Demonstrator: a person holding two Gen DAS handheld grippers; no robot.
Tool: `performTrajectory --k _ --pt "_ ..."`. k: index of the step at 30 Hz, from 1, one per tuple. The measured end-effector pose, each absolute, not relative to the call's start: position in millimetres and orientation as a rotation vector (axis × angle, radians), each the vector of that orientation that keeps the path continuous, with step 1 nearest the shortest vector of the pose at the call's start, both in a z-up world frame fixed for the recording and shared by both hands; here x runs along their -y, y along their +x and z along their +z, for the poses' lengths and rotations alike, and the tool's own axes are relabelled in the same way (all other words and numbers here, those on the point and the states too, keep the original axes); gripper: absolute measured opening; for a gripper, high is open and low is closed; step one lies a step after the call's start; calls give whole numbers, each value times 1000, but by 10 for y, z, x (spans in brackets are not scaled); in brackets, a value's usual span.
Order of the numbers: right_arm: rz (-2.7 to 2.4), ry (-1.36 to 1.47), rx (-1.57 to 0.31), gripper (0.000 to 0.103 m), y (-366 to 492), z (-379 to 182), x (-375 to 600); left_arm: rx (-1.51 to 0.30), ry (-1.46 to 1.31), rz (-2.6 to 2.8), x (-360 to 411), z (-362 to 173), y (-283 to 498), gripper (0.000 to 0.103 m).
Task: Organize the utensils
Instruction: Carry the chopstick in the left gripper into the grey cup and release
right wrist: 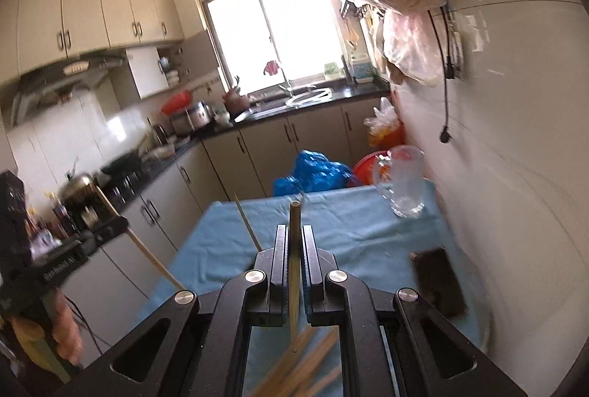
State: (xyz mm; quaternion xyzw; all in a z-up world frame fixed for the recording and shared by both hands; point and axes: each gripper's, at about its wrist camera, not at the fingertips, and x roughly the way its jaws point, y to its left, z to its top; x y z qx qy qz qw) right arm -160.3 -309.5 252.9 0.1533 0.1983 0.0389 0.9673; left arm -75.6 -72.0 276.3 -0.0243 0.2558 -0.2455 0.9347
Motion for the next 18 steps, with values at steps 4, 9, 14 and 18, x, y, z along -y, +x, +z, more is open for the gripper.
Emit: performTrajectory --k 4,9,14,18 --pt "85 353 -368 7 -1277 2638 3099 -521 -67 -478 846 2825 -424 6" --pt "93 423 -362 7 -876 2618 3154 -560 -86 -463 980 2744 -40 6" --pt "97 470 -417 7 -514 2425 3175 -623 -76 -431 1071 2457 300 6" --pt "86 449 -487 7 -273 2230 3139 -700 -93 -423 1075 2178 497 6"
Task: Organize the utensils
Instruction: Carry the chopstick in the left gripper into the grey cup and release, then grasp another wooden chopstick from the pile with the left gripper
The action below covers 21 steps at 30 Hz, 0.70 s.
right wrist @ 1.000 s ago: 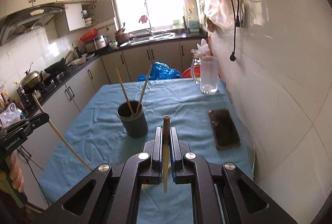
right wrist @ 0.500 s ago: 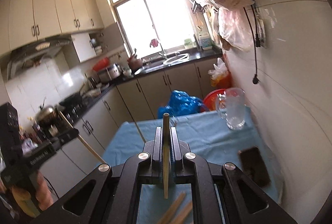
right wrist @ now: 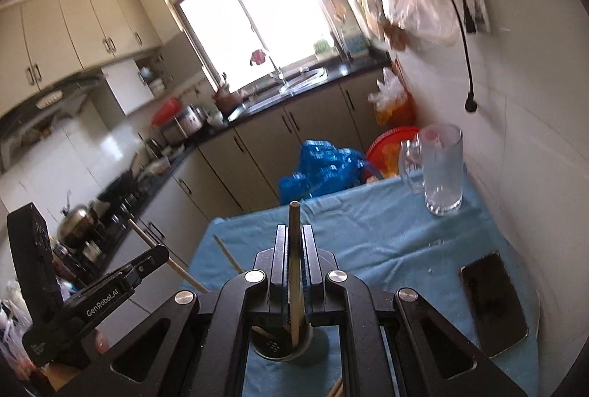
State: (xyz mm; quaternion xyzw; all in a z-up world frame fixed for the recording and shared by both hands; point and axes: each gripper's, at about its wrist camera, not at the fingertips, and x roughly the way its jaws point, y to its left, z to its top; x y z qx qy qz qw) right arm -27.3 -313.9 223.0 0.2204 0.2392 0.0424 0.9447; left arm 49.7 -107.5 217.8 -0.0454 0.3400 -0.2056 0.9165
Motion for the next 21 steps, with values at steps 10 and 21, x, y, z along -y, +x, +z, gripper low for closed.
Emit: performTrajectory --k 10,21 --pt "58 408 -577 41 37 1844 3086 -731 -139 -429 948 2061 524 25" --pt "35 389 -524 52 -530 2098 3247 -628 -124 -414 587 2390 -107 41"
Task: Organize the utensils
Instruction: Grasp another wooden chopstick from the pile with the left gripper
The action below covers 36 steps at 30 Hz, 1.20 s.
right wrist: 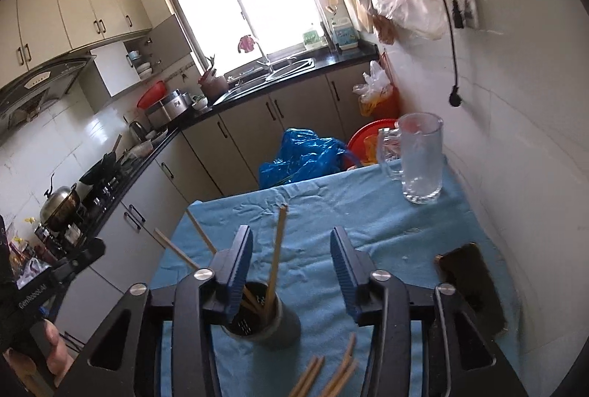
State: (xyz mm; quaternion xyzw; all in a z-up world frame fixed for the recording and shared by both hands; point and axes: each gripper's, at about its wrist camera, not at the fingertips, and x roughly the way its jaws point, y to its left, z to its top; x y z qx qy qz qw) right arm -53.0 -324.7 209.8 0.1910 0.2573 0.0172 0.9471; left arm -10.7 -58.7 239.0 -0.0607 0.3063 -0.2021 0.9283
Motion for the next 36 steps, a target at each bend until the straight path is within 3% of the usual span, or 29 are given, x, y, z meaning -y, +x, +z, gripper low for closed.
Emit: performTrajectory --k 6,11,17,30,33,36 --pt "17 340 -596 60 -1113 1919 3397 -638 -82 -420 375 2202 -641 49" --pt "-37 302 -738 66 -1563 1461 3544 -754 -38 -458 358 1685 -947 49" --pt "-14 371 -900 67 -1811 769 3646 -913 48 -525 702 1009 -1070 49" --pt "79 514 -968 54 -1363 120 3431 -1097 204 -633 1568 168 -854 17" --pt "78 510 -977 47 -1230 79 3381 -1085 225 -626 1606 120 -824 7" --pt "49 484 -980 37 -1133 48 3337 -1089 207 -616 1600 121 -769 7"
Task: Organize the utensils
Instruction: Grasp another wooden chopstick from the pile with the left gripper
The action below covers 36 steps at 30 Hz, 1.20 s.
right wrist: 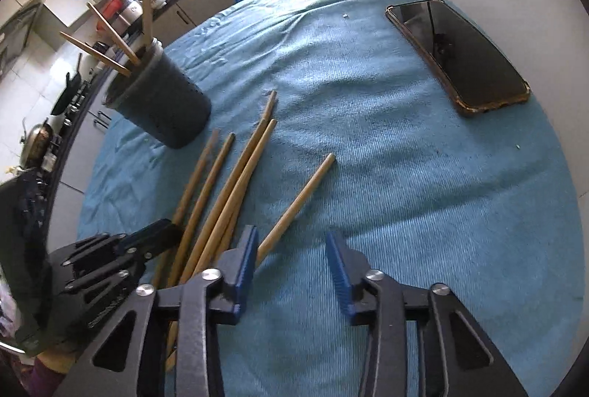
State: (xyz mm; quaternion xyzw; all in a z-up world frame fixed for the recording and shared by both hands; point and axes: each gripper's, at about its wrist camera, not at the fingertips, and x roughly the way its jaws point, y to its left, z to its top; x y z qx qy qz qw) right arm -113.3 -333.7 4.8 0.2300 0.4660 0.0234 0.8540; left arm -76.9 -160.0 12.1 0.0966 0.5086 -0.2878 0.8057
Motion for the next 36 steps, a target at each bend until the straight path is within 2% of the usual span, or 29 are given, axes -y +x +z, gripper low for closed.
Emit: performTrajectory --k 5,9,11,14,16,18,19,22,34,36 --pt "8 429 -982 18 -1002 58 3326 -1131 94 -543 1419 114 -678 7" --pt "-27 307 -1016 11 -975 116 3288 -1192 4 -470 1138 110 -714 7" --pt "-68 221 -1031 11 -992 137 3288 -1221 -5 -458 1048 115 -732 7" --pt "-47 276 -1053 11 -1018 117 3406 -1256 17 -489 1021 143 -697 12" --pt "-34 351 -1051 13 -1024 111 3499 -1248 18 -475 1023 176 -624 26" --pt "-9 474 -1036 24 -1045 100 3612 -1229 4 -464 1030 212 -533 33" --pt "4 530 -1027 31 -1051 94 3650 -1222 -5 -461 1035 220 -480 33" --pt "22 602 -1012 32 -1046 86 3675 -1229 -27 -451 1087 184 -294 33" --pt "-101 449 -1050 32 -704 108 3317 -1183 -11 -464 1351 134 6 33" --pt "-141 393 -1051 24 -647 117 3240 -1157 17 -470 1364 139 -32 31"
